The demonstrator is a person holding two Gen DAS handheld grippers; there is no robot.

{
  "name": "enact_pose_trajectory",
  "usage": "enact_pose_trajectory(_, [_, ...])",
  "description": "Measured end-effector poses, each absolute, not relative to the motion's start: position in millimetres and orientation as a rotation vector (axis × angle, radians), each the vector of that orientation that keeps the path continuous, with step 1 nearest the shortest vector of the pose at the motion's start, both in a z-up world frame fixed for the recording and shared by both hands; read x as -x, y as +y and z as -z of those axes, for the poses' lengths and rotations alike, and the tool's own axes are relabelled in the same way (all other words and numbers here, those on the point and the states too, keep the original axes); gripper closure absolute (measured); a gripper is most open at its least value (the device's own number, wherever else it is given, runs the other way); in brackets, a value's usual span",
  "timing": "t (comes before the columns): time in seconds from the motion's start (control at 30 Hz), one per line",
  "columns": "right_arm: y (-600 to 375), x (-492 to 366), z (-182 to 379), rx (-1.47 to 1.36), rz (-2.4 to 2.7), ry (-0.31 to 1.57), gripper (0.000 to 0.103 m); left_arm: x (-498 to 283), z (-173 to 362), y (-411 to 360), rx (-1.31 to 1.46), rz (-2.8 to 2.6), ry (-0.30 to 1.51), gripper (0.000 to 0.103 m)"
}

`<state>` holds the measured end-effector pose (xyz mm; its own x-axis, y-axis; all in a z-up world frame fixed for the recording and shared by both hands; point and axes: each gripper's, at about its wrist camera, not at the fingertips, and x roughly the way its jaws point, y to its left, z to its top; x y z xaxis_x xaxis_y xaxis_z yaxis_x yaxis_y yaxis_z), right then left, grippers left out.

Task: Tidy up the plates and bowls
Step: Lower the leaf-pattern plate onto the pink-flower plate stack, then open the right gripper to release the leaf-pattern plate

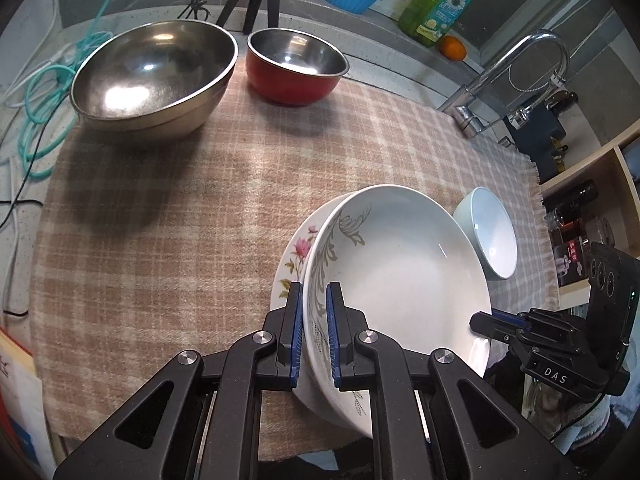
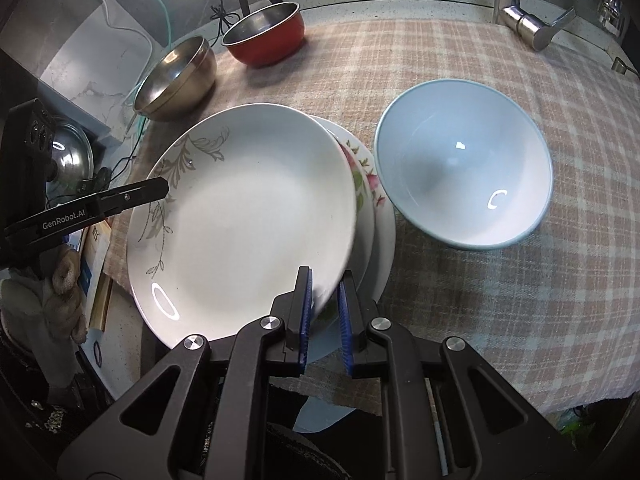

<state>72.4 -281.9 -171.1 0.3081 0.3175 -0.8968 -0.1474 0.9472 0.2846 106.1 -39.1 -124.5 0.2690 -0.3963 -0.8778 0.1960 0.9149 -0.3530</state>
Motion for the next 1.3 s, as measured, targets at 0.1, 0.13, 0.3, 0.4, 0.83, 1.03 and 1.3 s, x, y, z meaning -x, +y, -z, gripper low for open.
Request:
enact_pose_trajectory(0.1, [-282,-74,172,-0.152,-0.301,1.22,0.09,-106,127,-42,0.175,0.4,1.24,0.094])
enact_pose_trajectory(0.13, [-283,-74,171,-0.15,-0.301,1.22,0.09,-106,128,-44,0.176,0.398,1.242,0.094])
enact_pose_trajectory(0.3, [-280,-76,171,-0.131,-0.299,1.219,0.09,-107,132,-45,0.173,0.396,1.254,0.094])
enact_pose_trajectory(0.4, [-277,-76,170,-0.102,-0.303,1.219,0.088,-108,134,-45,0.167,0.394,1.257,0.094])
enact_pose_trajectory(0.83, [-279,-80,169,-0.085,-0.297,1.235,0.08,-110,134,-51,0.134,0.401,1.255,0.093])
enact_pose_trajectory(1.03, [-276,-79,169,-0.068,-0.297,1.236,0.08,-112,135,-49,0.143,0.406,1.259,0.093])
enact_pose_trajectory(1.3, [-278,-80,167,-0.083,-0.286,1.237,0.08,-113,137,-45,0.149,0.405,1.262,0.092])
